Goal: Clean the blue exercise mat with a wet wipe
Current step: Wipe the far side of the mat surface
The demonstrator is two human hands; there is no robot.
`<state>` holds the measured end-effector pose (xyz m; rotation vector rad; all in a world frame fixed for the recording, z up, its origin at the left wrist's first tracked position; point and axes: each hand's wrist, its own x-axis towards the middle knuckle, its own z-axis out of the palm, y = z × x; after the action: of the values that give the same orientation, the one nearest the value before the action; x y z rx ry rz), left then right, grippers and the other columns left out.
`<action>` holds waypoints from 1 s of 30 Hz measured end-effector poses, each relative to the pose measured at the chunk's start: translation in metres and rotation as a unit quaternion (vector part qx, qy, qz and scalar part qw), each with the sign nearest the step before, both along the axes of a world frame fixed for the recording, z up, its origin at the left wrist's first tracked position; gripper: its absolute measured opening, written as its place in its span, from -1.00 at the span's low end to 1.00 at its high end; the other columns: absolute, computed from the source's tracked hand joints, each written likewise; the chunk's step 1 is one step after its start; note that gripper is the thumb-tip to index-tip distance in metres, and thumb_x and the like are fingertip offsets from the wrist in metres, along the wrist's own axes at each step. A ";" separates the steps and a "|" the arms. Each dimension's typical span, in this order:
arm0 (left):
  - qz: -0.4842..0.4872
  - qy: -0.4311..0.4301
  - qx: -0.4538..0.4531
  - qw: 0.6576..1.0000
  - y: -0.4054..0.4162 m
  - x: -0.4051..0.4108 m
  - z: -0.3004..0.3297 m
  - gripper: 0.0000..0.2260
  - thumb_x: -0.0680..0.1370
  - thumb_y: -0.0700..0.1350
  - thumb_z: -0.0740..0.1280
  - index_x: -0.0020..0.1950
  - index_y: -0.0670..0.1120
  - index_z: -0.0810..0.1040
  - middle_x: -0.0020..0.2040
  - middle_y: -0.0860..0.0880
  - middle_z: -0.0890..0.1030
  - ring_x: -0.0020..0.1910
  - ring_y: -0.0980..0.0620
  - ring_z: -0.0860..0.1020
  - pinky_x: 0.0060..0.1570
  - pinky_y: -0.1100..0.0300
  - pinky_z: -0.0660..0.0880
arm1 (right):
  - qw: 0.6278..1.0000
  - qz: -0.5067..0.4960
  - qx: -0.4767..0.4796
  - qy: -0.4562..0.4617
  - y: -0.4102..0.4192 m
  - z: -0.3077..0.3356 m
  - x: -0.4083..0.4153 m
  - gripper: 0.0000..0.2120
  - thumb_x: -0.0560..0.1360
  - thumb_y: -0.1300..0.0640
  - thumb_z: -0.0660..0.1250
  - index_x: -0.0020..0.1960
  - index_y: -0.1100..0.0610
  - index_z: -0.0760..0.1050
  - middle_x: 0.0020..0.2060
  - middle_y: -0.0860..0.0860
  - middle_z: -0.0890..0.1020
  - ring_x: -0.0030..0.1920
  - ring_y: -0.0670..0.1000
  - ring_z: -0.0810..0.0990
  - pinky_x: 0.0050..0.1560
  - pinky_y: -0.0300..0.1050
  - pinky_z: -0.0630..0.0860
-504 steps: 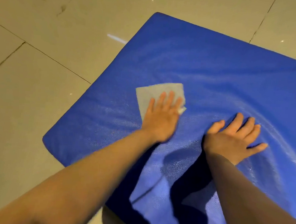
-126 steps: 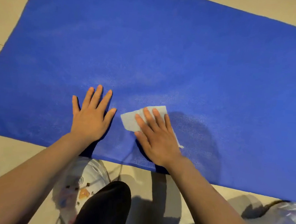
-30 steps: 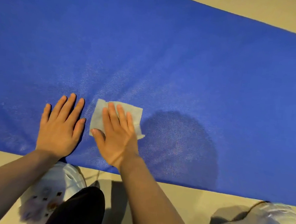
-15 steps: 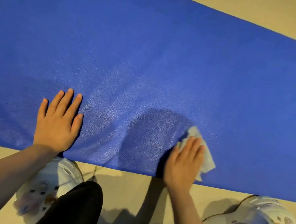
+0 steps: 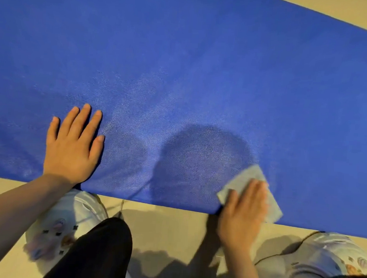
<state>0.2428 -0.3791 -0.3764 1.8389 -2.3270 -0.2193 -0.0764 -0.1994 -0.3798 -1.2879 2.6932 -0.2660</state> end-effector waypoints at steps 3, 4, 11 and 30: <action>-0.001 0.003 -0.001 1.000 0.000 -0.001 0.000 -0.47 0.62 0.09 0.01 0.52 -0.13 0.36 0.53 -0.19 0.31 0.51 -0.22 0.23 0.44 -0.25 0.06 | 0.998 -0.064 -0.002 -0.012 0.008 0.002 -0.031 -0.39 0.62 -0.04 -0.04 0.46 0.41 0.23 0.45 0.38 0.27 0.44 0.37 0.25 0.44 0.20 0.08; -0.001 0.002 -0.002 1.000 0.000 -0.001 0.000 -0.47 0.62 0.09 0.01 0.52 -0.13 0.35 0.53 -0.19 0.31 0.51 -0.22 0.23 0.45 -0.24 0.05 | 0.998 -0.062 -0.004 -0.010 0.005 0.003 -0.022 -0.39 0.63 -0.04 -0.04 0.47 0.41 0.22 0.45 0.38 0.27 0.45 0.37 0.24 0.44 0.20 0.07; -0.003 0.003 -0.003 1.000 0.000 0.000 -0.001 -0.46 0.63 0.10 0.00 0.53 -0.13 0.35 0.54 -0.19 0.30 0.52 -0.22 0.22 0.45 -0.24 0.05 | 0.946 0.308 -0.033 -0.097 -0.050 0.011 0.145 -0.48 0.66 -0.05 -0.04 0.52 0.19 0.24 0.53 0.14 0.25 0.55 0.18 0.12 0.52 0.13 -0.04; -0.010 0.009 -0.032 0.999 -0.003 0.001 -0.004 -0.49 0.62 0.08 0.05 0.49 -0.12 0.40 0.50 -0.19 0.36 0.49 -0.22 0.28 0.42 -0.24 0.11 | 0.998 0.049 0.036 -0.009 -0.127 0.003 0.023 -0.40 0.61 -0.04 -0.04 0.46 0.34 0.31 0.43 0.31 0.35 0.41 0.39 0.33 0.40 0.29 0.14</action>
<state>0.2441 -0.3817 -0.3803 1.7767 -2.3132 -0.1623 -0.0535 -0.3267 -0.3763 -1.3852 2.5896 -0.1661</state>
